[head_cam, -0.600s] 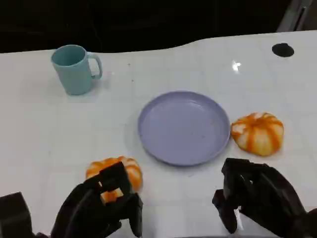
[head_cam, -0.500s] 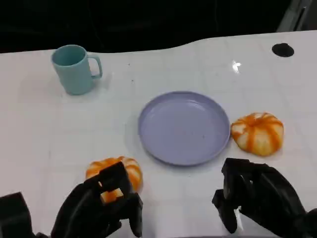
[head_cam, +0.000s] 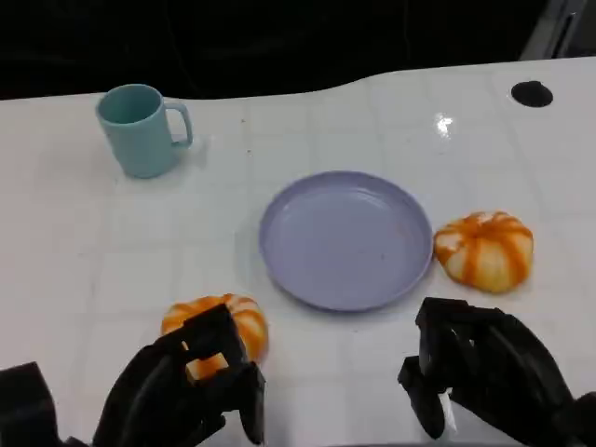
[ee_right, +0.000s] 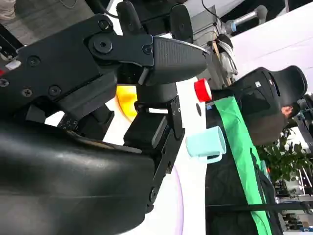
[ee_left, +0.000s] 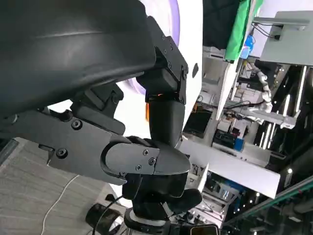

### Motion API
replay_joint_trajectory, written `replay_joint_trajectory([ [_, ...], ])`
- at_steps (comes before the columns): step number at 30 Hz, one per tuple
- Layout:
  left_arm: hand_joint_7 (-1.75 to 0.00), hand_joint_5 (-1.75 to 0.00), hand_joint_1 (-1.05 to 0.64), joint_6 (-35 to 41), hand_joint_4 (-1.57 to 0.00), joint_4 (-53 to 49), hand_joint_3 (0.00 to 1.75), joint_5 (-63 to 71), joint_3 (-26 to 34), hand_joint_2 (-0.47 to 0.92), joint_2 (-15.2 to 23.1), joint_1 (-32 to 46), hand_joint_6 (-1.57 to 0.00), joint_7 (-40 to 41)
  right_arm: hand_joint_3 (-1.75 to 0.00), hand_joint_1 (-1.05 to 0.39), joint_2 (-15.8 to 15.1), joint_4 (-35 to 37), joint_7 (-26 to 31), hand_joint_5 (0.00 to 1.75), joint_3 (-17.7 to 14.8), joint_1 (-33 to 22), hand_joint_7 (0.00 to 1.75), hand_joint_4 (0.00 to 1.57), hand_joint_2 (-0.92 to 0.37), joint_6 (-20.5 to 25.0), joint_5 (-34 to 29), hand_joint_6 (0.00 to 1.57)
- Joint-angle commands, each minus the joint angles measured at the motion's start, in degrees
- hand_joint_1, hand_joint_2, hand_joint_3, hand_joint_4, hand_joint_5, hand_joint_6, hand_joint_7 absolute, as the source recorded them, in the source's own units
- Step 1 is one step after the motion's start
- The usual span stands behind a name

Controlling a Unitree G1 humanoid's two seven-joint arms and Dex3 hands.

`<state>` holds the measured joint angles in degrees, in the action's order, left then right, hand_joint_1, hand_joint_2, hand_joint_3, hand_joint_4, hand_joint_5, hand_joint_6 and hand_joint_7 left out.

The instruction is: Grasp the bread from the table and place it into the plate.

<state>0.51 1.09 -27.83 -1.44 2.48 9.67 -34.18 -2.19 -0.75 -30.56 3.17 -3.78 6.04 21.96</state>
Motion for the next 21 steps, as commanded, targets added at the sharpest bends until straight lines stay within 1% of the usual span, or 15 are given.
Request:
replay_joint_trajectory([
  [1,-1.75,-1.75,-0.63,-2.75,-0.85,1.06,0.29,0.65,0.75,0.92,-0.11,0.38,-0.59,-0.15,-0.64,-0.96,-0.13,0.01,0.06,1.65,-0.43,0.06,1.50,1.22,-0.76,-0.86,0.06,1.05],
  [2,-1.71,-1.75,-0.65,-3.70,-0.77,1.34,0.28,0.91,0.78,0.92,-0.31,0.53,-0.53,0.01,-0.65,-0.95,-0.14,-0.07,0.17,1.65,-0.42,0.02,1.50,1.22,-0.76,-0.78,-0.01,1.05],
  [3,-1.68,-1.75,-0.65,-4.87,-0.72,1.45,0.28,1.01,0.86,0.92,-0.46,0.52,-0.50,-0.20,-0.65,-0.95,-0.17,-0.29,0.38,1.65,-0.38,-0.03,1.50,1.22,-0.76,-0.50,-0.06,1.05],
  [4,-1.61,-1.75,-0.65,-5.98,-0.66,1.47,0.28,1.17,0.97,0.92,-0.52,0.43,-0.47,-0.38,-0.67,-0.95,-0.20,-0.54,0.62,1.65,-0.30,-0.09,1.51,1.22,-0.75,-0.20,-0.14,1.04],
  [5,-1.49,-1.75,-0.66,-8.18,-0.58,1.45,0.28,2.25,1.04,0.92,-0.56,0.26,-0.45,-0.23,-0.69,-0.96,-0.21,-0.67,0.72,1.66,-0.23,-0.11,1.52,1.21,-0.74,-0.05,-0.17,1.04],
  [7,-1.34,-1.74,-0.68,-12.10,-0.49,2.20,0.28,5.35,1.07,0.92,0.09,-0.02,-0.44,0.50,-0.71,-0.95,-0.15,-0.58,0.64,1.66,-0.15,-0.09,1.52,1.21,-0.73,-0.20,-0.08,1.04],
  [8,-1.19,-1.65,-0.72,-13.92,-0.43,2.78,0.29,7.16,1.07,0.92,0.60,-0.13,-0.39,0.90,-0.72,-0.95,-0.12,-0.40,0.46,1.66,-0.12,-0.04,1.53,1.21,-0.72,-0.43,-0.01,1.04],
  [10,-1.02,-1.53,-0.74,-17.22,-0.39,4.45,0.28,11.89,1.25,0.92,1.67,-0.17,-0.38,2.71,-0.72,-0.95,-0.09,-0.18,0.32,1.66,-0.06,0.01,1.53,1.21,-0.72,-0.61,-0.01,1.04],
  [11,-0.91,-1.43,-0.74,-19.18,-0.38,5.21,0.27,15.14,1.47,0.92,2.48,-0.31,-0.37,3.98,-0.72,-0.95,-0.11,-0.18,0.39,1.66,0.03,0.00,1.52,1.22,-0.72,-0.68,-0.18,1.04],
  [12,-0.78,-1.31,-0.73,-20.64,-0.35,5.77,0.27,17.67,1.61,0.92,3.19,-0.42,-0.34,5.04,-0.73,-0.95,-0.11,-0.19,0.45,1.66,0.10,-0.02,1.52,1.22,-0.72,-0.74,-0.31,1.04],
  [13,-0.71,-1.26,-0.72,-21.54,-0.34,6.47,0.26,19.94,1.84,0.92,3.98,-0.49,-0.33,6.07,-0.73,-0.95,-0.10,-0.28,0.52,1.66,0.16,-0.05,1.52,1.22,-0.72,-0.67,-0.33,1.04],
  [15,-0.52,-1.10,-0.68,-22.57,-0.28,7.62,0.18,23.66,2.21,0.92,5.23,-0.44,-0.34,8.11,-0.74,-0.95,-0.06,-0.57,0.84,1.66,0.27,-0.16,1.52,1.22,-0.72,-0.39,-0.37,1.04],
  [16,-0.48,-1.07,-0.68,-22.77,-0.27,8.80,0.17,26.76,2.43,0.92,6.38,-0.36,-0.35,9.31,-0.74,-0.95,-0.07,-0.70,0.94,1.66,0.33,-0.20,1.52,1.22,-0.71,-0.22,-0.36,1.04],
  [18,-0.31,-1.07,-0.69,-23.05,-0.16,10.98,0.16,32.64,2.76,0.92,8.45,-0.25,-0.35,11.50,-0.75,-0.95,-0.03,-0.80,0.99,1.65,0.41,-0.24,1.52,1.22,-0.71,-0.11,-0.21,1.04],
  [21,-0.23,-1.08,-0.74,-22.47,-0.12,13.98,0.18,39.22,3.04,0.92,11.08,-0.24,-0.33,13.89,-0.75,-0.95,-0.17,-1.03,1.19,1.65,0.58,-0.33,1.52,1.22,-0.71,0.09,-0.36,1.05],
])
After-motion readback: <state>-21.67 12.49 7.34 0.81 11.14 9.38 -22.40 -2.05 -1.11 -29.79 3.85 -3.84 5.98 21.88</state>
